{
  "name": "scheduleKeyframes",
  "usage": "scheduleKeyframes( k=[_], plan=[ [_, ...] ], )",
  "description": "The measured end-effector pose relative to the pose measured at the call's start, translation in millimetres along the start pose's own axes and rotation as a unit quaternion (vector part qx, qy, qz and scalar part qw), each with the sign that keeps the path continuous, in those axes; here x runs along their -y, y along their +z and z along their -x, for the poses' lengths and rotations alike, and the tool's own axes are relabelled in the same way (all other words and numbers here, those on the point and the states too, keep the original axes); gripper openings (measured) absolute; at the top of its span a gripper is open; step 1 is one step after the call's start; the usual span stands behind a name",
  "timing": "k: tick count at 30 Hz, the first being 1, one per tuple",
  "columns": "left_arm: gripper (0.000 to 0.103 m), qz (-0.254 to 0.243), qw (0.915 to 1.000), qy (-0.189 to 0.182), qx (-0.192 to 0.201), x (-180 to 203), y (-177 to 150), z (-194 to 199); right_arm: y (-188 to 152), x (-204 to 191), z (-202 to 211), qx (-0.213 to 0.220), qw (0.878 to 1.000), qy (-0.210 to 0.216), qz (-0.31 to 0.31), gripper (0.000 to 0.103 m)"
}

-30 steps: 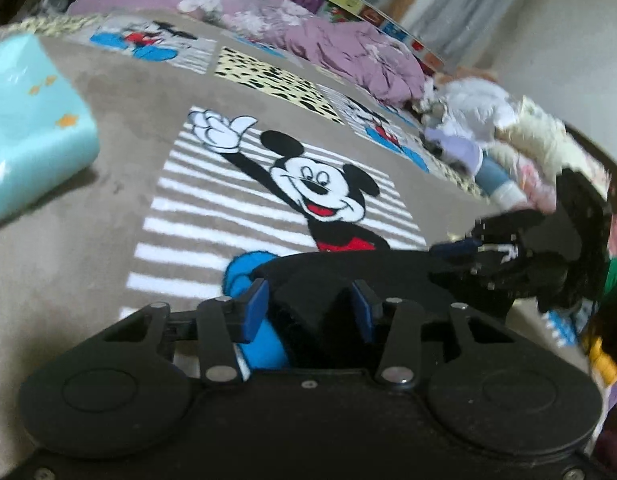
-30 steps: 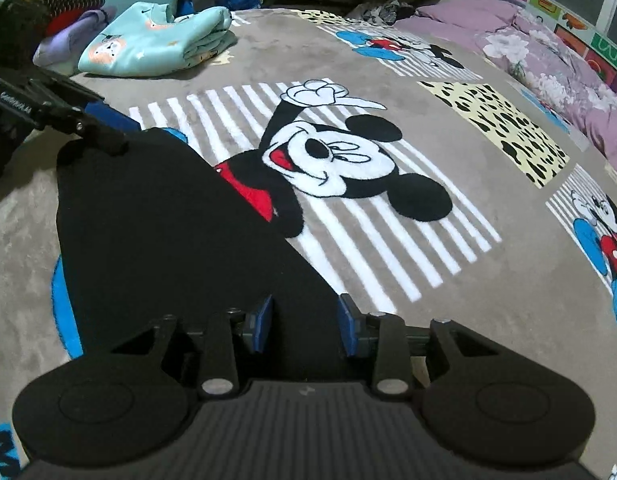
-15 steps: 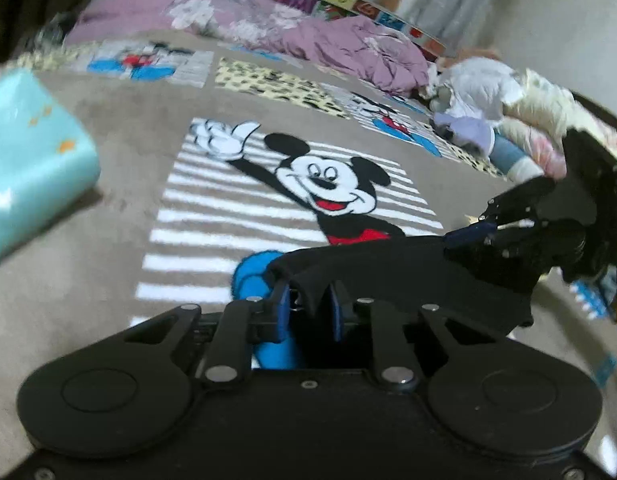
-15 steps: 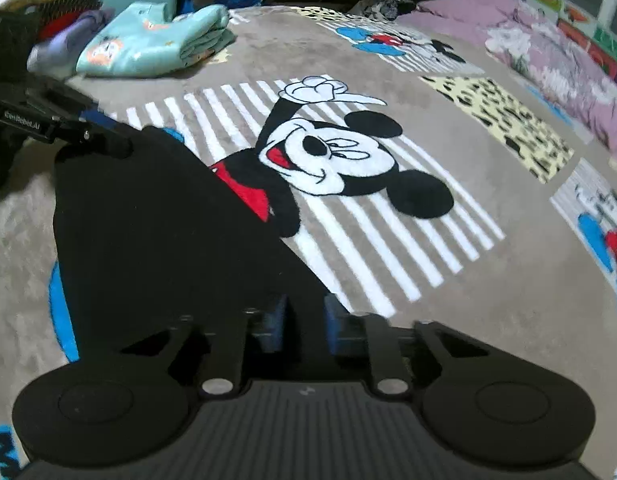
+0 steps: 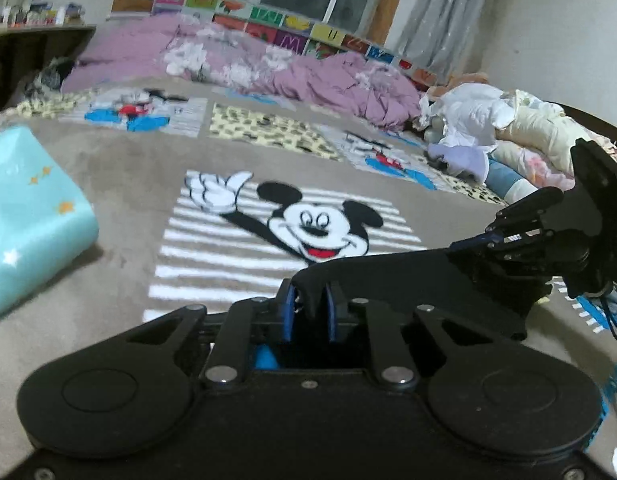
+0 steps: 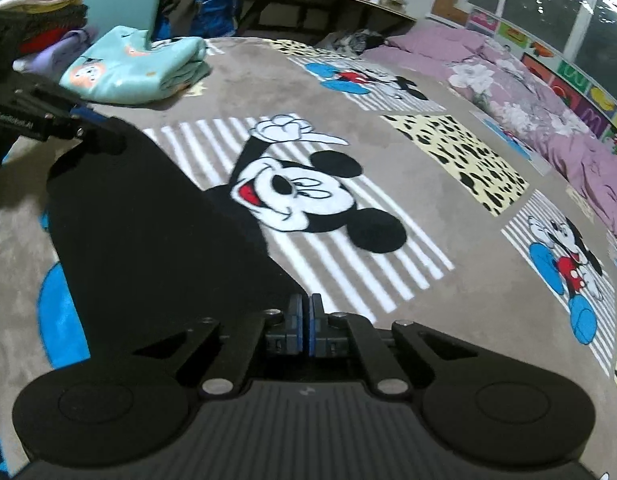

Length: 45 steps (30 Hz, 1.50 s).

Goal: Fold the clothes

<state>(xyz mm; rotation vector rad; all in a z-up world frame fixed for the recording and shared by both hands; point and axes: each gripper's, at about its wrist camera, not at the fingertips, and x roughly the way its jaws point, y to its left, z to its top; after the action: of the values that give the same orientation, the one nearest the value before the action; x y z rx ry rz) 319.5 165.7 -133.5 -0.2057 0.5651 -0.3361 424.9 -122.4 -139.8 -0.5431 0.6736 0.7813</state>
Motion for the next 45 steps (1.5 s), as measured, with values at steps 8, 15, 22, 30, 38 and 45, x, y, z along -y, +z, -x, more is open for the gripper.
scheduleKeyframes(
  k=[8, 15, 22, 30, 38, 45],
  plan=[
    [0.014, 0.007, 0.9997, 0.019, -0.015, -3.3, -3.9, -11.1, -7.6, -3.5, -22.4, -0.015, 1.000, 0.000, -0.015, 0.004],
    [0.015, -0.005, 0.9992, 0.037, -0.017, -0.3, -6.3, -13.9, -8.9, 2.8, -7.5, 0.016, 0.998, -0.023, -0.060, 0.009],
    [0.014, -0.007, 0.9983, 0.057, -0.014, 2.6, -6.4, -15.5, -32.1, 7.8, 62.3, 0.085, 0.988, -0.047, -0.122, 0.010],
    [0.037, -0.099, 0.9841, 0.147, 0.008, 41.6, 8.9, 2.1, -89.0, -18.4, 94.3, 0.066, 0.983, -0.075, -0.154, 0.011],
    [0.025, -0.199, 0.9792, -0.031, -0.021, 133.5, -6.3, -16.9, -103.9, -44.1, 78.8, 0.054, 0.985, -0.034, -0.163, 0.013],
    [0.030, -0.357, 0.9340, -0.010, -0.004, 173.4, -44.7, -36.4, -88.0, -76.9, 60.0, 0.057, 0.995, -0.053, -0.070, 0.017]
  ],
)
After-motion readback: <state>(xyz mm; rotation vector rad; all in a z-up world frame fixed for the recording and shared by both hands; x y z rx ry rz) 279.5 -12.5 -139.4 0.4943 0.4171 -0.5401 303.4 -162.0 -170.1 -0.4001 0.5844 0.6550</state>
